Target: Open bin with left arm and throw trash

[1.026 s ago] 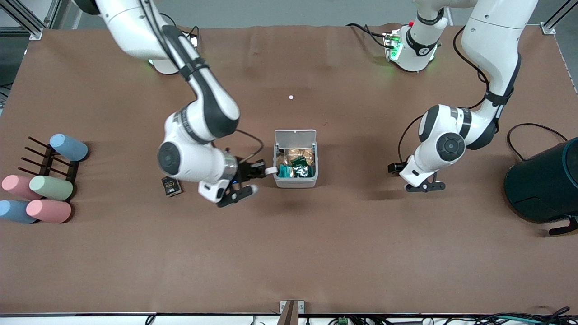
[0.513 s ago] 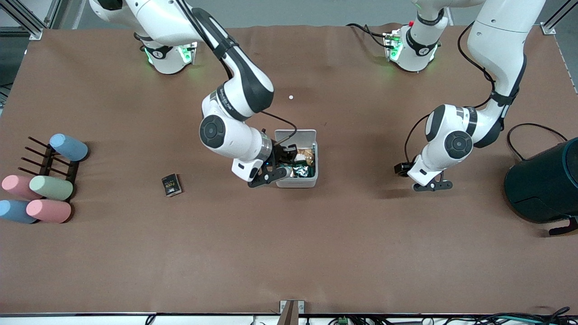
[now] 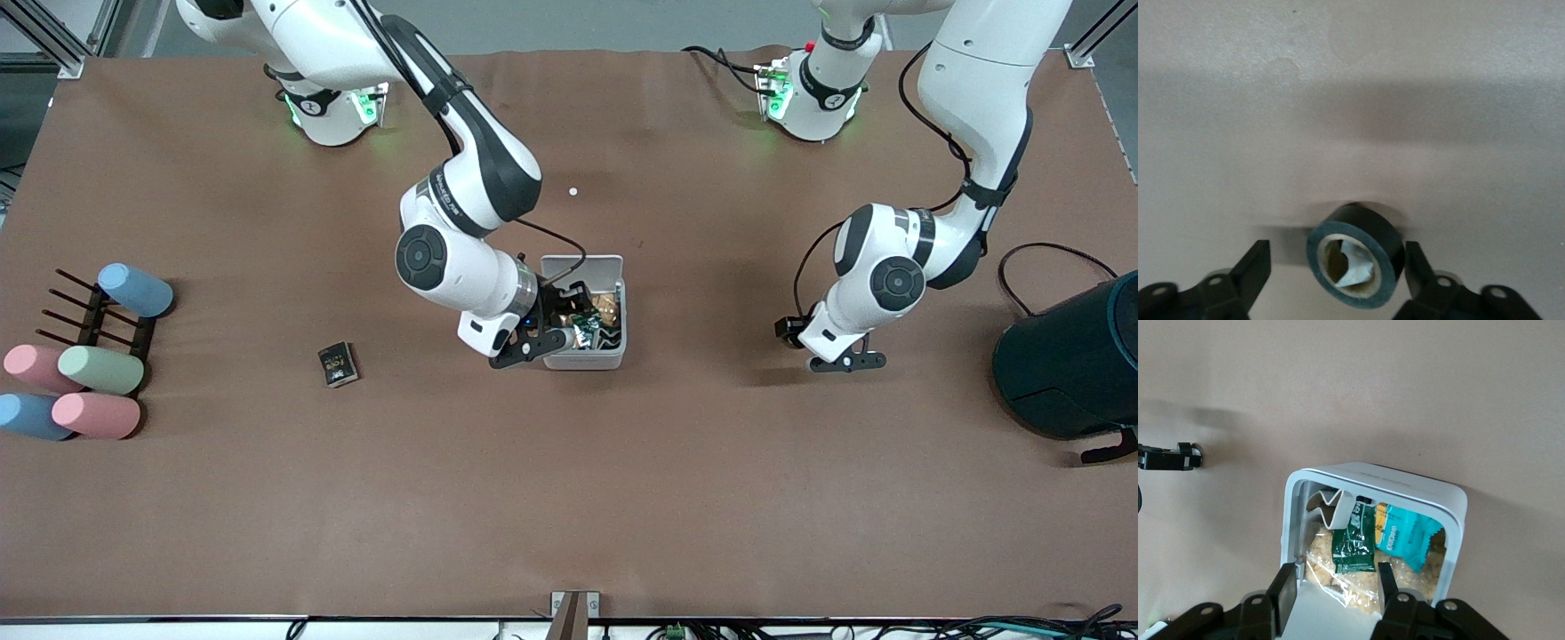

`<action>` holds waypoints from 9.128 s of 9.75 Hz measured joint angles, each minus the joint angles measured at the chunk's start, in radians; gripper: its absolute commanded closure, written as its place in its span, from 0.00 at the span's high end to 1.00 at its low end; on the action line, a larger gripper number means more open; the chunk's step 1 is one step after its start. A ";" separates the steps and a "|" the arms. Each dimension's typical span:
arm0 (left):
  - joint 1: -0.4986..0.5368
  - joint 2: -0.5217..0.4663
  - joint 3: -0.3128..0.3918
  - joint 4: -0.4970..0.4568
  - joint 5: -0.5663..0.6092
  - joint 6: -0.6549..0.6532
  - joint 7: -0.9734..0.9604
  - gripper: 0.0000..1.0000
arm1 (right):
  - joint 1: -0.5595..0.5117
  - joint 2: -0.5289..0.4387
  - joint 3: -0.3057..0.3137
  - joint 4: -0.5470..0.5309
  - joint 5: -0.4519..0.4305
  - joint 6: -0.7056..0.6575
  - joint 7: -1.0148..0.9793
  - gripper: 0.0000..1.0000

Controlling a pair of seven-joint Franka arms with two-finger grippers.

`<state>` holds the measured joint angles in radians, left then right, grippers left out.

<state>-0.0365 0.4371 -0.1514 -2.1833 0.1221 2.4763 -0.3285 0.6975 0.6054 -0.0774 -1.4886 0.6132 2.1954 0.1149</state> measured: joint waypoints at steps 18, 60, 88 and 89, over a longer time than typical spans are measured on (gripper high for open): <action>-0.377 0.223 -0.259 0.697 -0.002 -0.360 -0.565 0.53 | -0.198 -0.083 -0.259 -0.390 -0.485 0.005 -0.385 1.00; 0.009 -0.445 0.140 0.699 -0.153 -1.001 0.211 1.00 | 0.256 0.034 -0.221 -0.017 -0.234 0.072 0.521 0.97; 0.000 -0.443 0.125 0.689 -0.134 -0.970 0.212 1.00 | -0.739 -0.631 0.098 -0.052 -0.613 -0.651 -0.109 1.00; 0.001 -0.443 0.125 0.689 -0.134 -0.970 0.212 1.00 | -0.739 -0.631 0.098 -0.052 -0.613 -0.651 -0.109 1.00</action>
<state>-0.0357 -0.0061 -0.0264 -1.4939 -0.0121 1.5068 -0.1161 -0.0417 -0.0256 0.0207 -1.5405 0.0003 1.5445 0.0062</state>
